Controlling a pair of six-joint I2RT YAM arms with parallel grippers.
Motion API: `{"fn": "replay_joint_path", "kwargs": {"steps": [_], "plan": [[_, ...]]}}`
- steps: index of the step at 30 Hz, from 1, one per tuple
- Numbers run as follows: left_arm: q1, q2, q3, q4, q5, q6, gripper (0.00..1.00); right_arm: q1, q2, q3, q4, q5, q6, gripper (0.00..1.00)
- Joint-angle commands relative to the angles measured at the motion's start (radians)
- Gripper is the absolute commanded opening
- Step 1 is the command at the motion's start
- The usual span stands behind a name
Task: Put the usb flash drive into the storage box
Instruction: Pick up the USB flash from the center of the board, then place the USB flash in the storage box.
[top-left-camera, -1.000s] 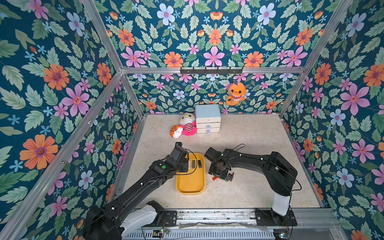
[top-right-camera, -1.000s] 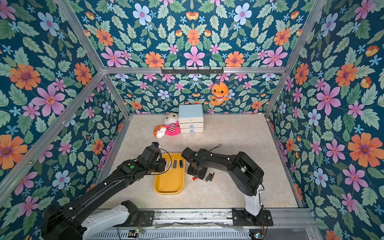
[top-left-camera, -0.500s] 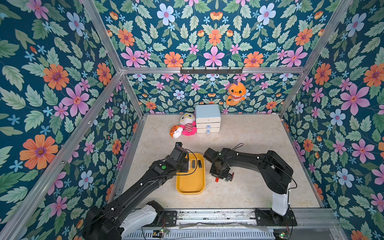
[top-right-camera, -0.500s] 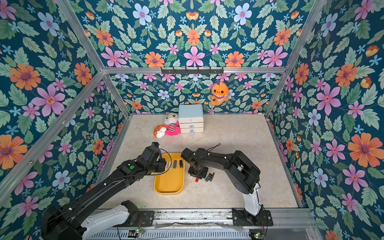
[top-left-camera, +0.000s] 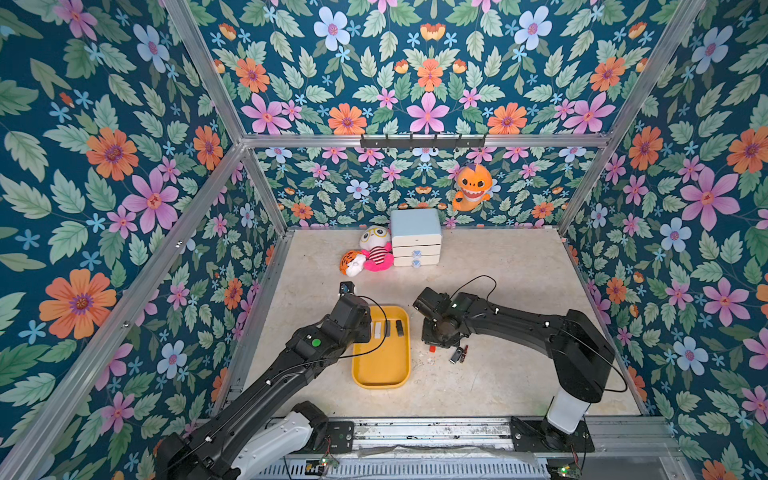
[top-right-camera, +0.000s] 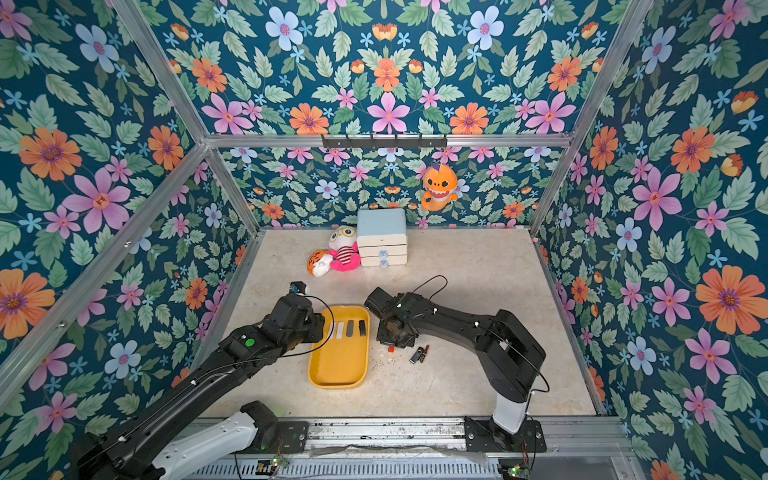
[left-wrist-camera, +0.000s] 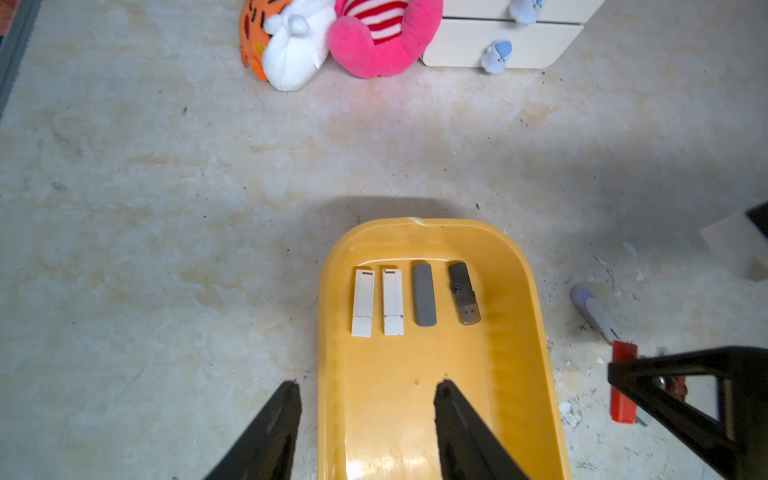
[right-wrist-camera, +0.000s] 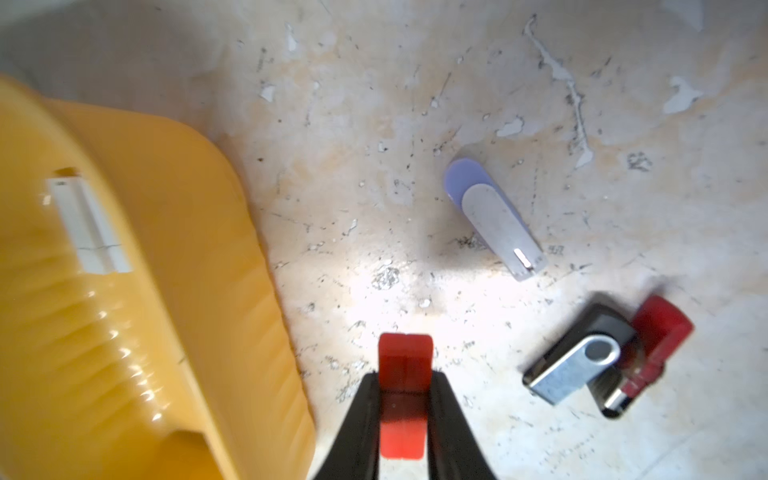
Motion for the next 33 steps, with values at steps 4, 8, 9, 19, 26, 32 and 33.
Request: {"fn": "replay_joint_path", "kwargs": {"steps": [4, 8, 9, 19, 26, 32, 33], "plan": [[0.017, -0.084, 0.005, -0.037, -0.131, -0.047, 0.61, 0.045, -0.066, 0.061, 0.036, -0.031, -0.060, 0.13], [0.028, -0.143, 0.000, -0.040, -0.162, -0.056, 0.64, 0.110, 0.033, 0.182, 0.077, -0.075, -0.057, 0.13], [0.030, -0.157, -0.001, -0.043, -0.173, -0.060, 0.64, 0.132, 0.074, 0.222, 0.085, -0.084, -0.058, 0.13], [0.031, -0.263, -0.016, -0.033, -0.187, -0.063, 0.70, 0.236, 0.398, 0.451, 0.172, -0.133, 0.000, 0.12], [0.031, -0.252, -0.016, -0.027, -0.179, -0.060, 0.72, 0.237, 0.479, 0.470, 0.216, -0.148, 0.013, 0.12], [0.031, -0.249, -0.019, -0.024, -0.171, -0.057, 0.72, 0.238, 0.505, 0.464, 0.222, -0.113, 0.044, 0.15], [0.032, -0.247, -0.019, -0.024, -0.171, -0.057, 0.72, 0.238, 0.504, 0.458, 0.228, -0.108, 0.049, 0.16]]}}
